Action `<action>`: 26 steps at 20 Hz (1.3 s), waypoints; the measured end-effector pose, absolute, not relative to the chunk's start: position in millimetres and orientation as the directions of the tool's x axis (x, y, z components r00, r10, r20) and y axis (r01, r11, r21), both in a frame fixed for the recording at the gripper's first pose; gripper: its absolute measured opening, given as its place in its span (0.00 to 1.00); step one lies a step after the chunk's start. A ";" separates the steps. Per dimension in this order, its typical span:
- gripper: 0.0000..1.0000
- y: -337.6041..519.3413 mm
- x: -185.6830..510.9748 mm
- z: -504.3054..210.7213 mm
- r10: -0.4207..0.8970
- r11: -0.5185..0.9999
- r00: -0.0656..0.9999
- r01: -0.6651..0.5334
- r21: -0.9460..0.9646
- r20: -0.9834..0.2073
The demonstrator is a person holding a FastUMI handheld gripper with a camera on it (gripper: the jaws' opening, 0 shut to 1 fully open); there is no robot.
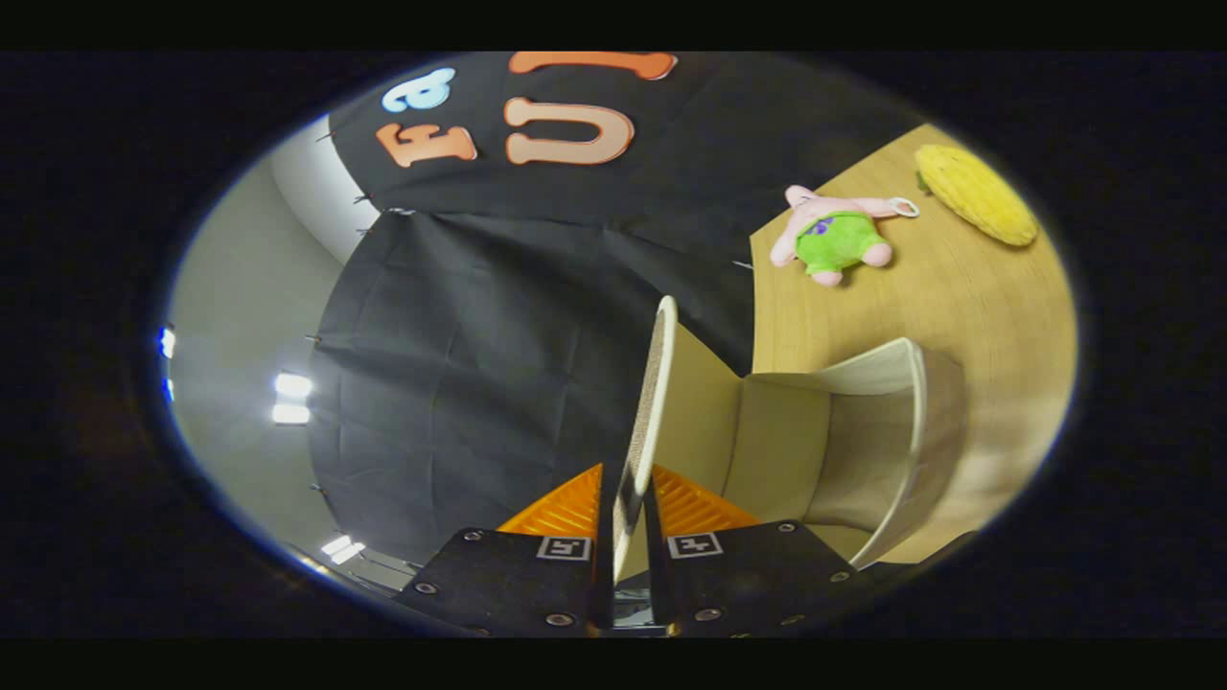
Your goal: Open the storage box then place both shoes into the box .Put the left shoe in first, then the right shoe, with the right side of both shoes facing outward in a uniform manner.
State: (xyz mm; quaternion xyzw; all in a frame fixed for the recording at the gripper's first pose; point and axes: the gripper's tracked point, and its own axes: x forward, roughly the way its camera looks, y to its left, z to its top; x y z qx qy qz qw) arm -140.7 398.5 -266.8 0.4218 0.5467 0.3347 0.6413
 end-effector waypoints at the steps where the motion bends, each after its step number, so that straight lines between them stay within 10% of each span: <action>1: 0.20 414.0 -141.1 -265.0 0.890 0.426 0.178 0.006 0.905 -0.420; 11: 0.96 504.5 -167.2 -274.2 0.884 0.468 0.064 -0.137 0.873 -0.464; 17: 0.96 415.8 -152.6 -314.9 0.783 0.620 0.133 -0.230 0.750 -0.607; 26: 0.96 160.5 -131.2 -397.8 0.423 0.902 0.325 -0.062 0.428 -0.846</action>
